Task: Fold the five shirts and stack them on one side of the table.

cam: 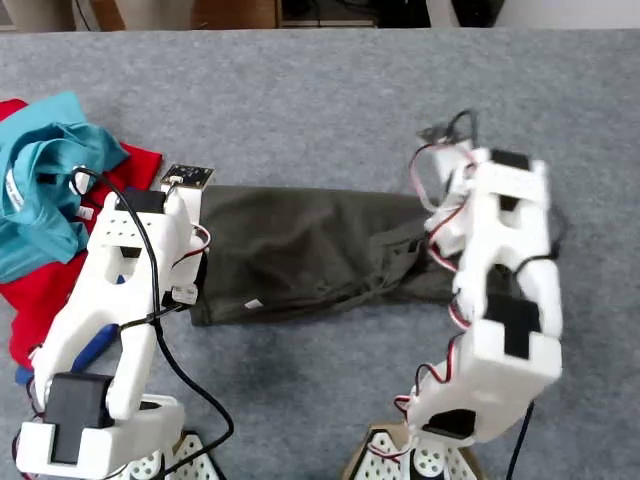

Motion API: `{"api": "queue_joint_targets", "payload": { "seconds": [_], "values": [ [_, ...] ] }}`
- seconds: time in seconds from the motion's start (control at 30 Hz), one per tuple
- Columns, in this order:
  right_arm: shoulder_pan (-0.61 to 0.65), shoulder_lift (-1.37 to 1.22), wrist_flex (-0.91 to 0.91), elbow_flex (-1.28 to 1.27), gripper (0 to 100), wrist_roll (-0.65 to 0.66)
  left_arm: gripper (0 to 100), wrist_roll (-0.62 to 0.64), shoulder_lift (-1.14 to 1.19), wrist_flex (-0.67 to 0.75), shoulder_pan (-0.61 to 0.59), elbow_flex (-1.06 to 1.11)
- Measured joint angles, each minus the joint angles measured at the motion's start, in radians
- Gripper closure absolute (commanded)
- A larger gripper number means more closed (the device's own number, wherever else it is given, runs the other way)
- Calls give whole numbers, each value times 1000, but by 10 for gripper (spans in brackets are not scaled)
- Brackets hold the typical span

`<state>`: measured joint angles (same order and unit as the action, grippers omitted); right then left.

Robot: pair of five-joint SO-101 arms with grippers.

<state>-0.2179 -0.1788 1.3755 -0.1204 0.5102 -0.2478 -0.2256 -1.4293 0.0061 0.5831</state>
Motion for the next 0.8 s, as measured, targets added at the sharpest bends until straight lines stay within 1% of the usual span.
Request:
{"api": "queue_joint_targets", "payload": {
  "seconds": [0.07, 0.13, 0.2, 0.27, 0.33, 0.37, 0.5, 0.6, 0.67, 0.73, 0.8],
  "values": [
    [-21, 89, 51, 48, 993, 2, 979, -2, 0, -6, -5, -9],
    [-48, 186, 54, 63, 993, 2, 963, -3, 0, -9, -28, -32],
    [-78, 273, 32, 61, 993, 2, 898, -3, 0, -9, -61, -66],
    [-110, 341, -37, 23, 993, -3, 812, 0, 0, -12, -103, -103],
    [-153, 368, -150, -63, 993, -63, 743, 0, 0, -14, -130, -133],
    [-178, 371, -219, -110, 992, -106, 731, 0, 0, -12, -138, -143],
    [-245, 371, -540, -342, 991, -272, 743, 0, 17, 12, -129, -152],
    [-250, 371, -766, -499, 991, -315, 743, 3, 95, 57, -100, -178],
    [-250, 371, -888, -574, 990, -325, 743, 32, 164, 83, -84, -218],
    [-250, 371, -979, -631, 990, -327, 743, 58, 242, 110, -81, -270],
    [-250, 371, -1026, -651, 990, -327, 743, 68, 328, 126, -80, -330]
  ]
}}
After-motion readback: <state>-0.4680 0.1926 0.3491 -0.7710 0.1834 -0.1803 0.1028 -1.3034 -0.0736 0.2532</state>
